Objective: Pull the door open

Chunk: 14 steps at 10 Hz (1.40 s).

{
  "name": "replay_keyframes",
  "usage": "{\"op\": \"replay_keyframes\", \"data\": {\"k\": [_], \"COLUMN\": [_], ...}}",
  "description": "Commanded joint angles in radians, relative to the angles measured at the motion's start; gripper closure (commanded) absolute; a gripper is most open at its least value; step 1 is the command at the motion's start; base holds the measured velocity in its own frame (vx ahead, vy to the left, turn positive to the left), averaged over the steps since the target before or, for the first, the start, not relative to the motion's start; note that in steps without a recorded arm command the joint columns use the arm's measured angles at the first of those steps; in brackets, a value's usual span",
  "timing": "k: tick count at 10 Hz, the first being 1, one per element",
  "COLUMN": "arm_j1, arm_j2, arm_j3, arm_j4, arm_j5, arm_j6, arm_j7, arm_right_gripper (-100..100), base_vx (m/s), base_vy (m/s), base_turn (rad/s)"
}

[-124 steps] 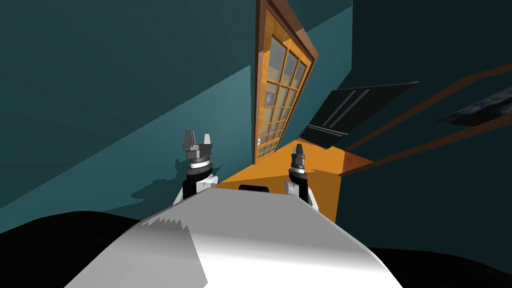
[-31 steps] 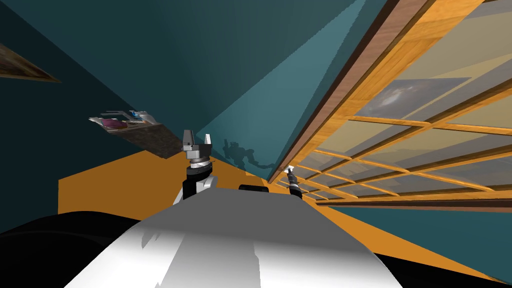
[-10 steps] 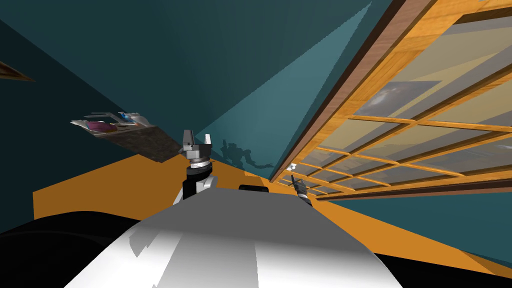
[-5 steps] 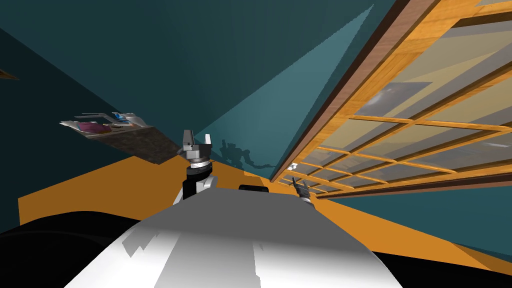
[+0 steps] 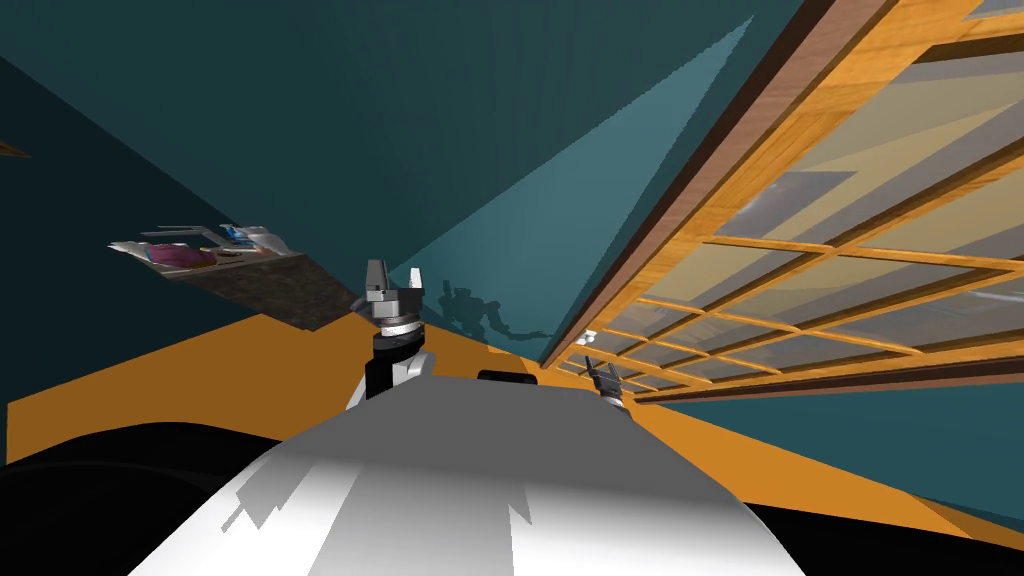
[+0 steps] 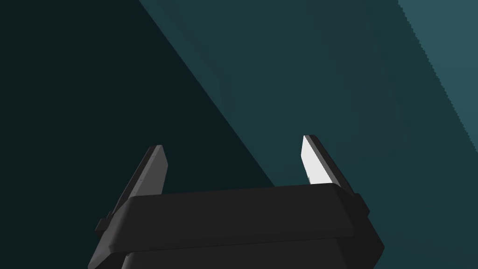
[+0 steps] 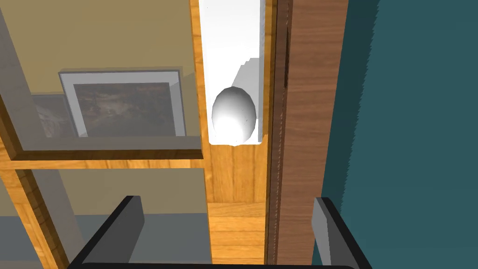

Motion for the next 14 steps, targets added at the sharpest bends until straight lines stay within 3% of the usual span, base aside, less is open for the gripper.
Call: {"op": "replay_keyframes", "data": {"k": [1, 5, 6, 7, 12, 14], "arm_j1": [-0.012, -0.036, -0.037, -0.037, -0.037, -0.041], "arm_j2": [0.0, 0.003, 0.003, 0.003, 0.003, 0.004], "arm_j3": [-0.004, -0.015, -0.013, -0.013, -0.013, -0.01], "arm_j4": [0.007, 0.015, 0.023, 0.023, 0.023, 0.024], "arm_j5": [-0.001, -0.005, -0.004, -0.004, -0.004, -0.01], "arm_j6": [0.007, 0.027, 0.018, 0.018, 0.018, 0.021], "arm_j7": [0.003, 0.01, 0.009, 0.009, 0.009, -0.033], "arm_right_gripper": [-100, -100, -100, 100, 100, 100], "base_vx": [0.197, 0.189, 0.073, -0.022, -0.011, -0.019], "base_vy": [-0.042, -0.049, -0.01, 0.009, 0.0, -0.008], "base_turn": [0.044, 0.038, -0.016, 0.004, 0.005, 0.026]}}
